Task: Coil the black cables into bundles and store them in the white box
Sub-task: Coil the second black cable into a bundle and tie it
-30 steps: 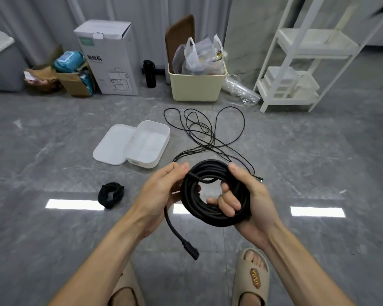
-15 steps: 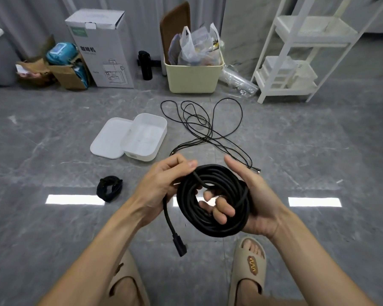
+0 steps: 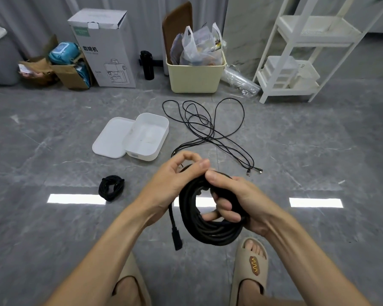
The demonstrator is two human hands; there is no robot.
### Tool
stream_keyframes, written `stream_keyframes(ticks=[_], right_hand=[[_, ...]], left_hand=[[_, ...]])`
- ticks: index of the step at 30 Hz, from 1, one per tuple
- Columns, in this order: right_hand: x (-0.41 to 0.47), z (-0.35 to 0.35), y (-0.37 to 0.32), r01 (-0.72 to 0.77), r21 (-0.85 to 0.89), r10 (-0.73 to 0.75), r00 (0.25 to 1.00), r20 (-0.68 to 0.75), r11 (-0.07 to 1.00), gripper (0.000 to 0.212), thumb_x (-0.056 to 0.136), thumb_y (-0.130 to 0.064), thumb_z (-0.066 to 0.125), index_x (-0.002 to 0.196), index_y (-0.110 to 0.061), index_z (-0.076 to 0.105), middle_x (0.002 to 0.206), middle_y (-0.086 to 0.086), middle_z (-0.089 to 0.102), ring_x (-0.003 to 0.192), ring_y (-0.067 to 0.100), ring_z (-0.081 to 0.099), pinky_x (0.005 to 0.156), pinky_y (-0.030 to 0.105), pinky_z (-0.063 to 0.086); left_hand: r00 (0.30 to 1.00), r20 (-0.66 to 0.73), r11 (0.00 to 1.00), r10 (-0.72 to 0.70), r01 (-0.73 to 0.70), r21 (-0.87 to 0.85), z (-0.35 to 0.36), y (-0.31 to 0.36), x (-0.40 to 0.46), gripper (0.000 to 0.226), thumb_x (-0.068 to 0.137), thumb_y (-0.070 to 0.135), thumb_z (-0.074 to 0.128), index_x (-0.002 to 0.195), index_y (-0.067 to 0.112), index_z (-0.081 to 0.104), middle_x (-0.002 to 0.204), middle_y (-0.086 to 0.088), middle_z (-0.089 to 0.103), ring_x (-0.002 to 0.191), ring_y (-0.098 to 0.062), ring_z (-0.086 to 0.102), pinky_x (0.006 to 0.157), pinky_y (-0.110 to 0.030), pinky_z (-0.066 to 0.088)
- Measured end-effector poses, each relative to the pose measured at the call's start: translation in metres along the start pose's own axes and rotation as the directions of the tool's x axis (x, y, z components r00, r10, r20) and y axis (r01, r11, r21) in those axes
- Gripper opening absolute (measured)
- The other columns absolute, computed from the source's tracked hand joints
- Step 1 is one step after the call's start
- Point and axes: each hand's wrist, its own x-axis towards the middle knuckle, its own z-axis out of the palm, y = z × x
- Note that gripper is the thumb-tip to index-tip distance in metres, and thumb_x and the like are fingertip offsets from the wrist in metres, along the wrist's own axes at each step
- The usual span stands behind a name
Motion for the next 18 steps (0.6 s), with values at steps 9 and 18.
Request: stream_keyframes(ticks=[9, 18], right_hand=[[0.006, -0.003, 0.006, 0.178, 0.193, -0.133, 0.965, -0.228, 0.965, 0.044, 0.068, -0.058, 0.075, 0.053, -0.019, 0.062, 0.044, -0.002, 0.032, 0.029, 0.010, 0.026, 0.071, 0.039, 0.060], [0.009, -0.001, 0.009, 0.248, 0.156, -0.197, 0.939, -0.282, 0.956, 0.037, 0.074, -0.056, 0.073, 0.067, -0.019, 0.074, 0.046, 0.000, 0.032, 0.032, 0.012, 0.027, 0.073, 0.040, 0.061]], left_hand=[[0.991, -0.104, 0.974, 0.080, -0.055, 0.218, -0.001, -0.004, 0.001, 0.029, 0.104, 0.034, 0.044, 0.122, 0.042, 0.065, 0.125, 0.020, 0.065, 0.124, 0.004, 0.053, 0.101, -0.012, 0.039], [0.997, -0.050, 0.946, -0.059, 0.072, 0.317, 0.007, -0.004, -0.002, 0.060, 0.081, 0.082, 0.043, 0.118, 0.039, 0.063, 0.121, 0.001, 0.055, 0.097, 0.008, 0.057, 0.083, -0.008, 0.041]])
